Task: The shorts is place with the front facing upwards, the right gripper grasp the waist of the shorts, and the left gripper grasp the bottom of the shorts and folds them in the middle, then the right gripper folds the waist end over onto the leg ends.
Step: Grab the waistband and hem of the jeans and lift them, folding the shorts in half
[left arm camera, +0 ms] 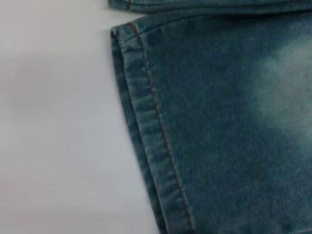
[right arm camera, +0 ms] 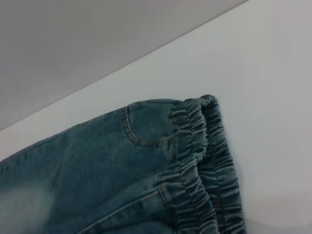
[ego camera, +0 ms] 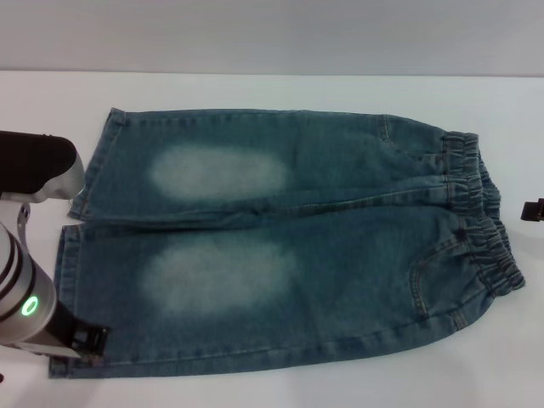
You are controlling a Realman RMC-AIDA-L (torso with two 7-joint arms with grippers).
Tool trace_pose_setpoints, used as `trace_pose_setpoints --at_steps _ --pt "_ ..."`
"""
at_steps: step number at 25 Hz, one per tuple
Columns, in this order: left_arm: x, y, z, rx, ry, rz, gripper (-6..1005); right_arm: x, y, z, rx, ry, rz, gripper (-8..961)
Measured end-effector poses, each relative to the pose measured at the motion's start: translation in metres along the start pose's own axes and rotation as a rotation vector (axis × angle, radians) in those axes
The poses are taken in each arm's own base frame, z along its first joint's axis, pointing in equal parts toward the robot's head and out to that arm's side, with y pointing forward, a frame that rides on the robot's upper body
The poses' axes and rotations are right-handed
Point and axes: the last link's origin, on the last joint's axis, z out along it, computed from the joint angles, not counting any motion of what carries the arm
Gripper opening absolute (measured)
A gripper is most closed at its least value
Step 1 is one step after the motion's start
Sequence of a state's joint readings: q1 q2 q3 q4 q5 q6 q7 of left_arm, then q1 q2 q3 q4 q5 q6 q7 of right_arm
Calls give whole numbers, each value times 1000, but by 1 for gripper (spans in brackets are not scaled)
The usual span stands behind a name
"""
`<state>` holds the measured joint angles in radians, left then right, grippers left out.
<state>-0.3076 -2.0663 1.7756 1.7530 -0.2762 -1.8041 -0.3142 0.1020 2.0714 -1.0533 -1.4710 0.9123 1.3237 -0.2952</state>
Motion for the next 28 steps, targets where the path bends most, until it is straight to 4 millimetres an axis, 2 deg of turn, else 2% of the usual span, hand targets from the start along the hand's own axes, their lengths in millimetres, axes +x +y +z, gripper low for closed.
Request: trace_pose_setpoints --at_steps 9,20,25,28 --pt "4 -1 5 -2 26 -25 311 -4 1 -1 -8 -10 -3 815" --pt "2 -7 11 16 1 -38 778 -5 3 -1 -14 -5 -4 816" --pt "1 -6 13 15 -11 -34 862 -6 5 0 -18 -6 -7 816" --pt "0 -5 14 8 -18 -29 860 -7 6 0 -20 -7 -10 816"
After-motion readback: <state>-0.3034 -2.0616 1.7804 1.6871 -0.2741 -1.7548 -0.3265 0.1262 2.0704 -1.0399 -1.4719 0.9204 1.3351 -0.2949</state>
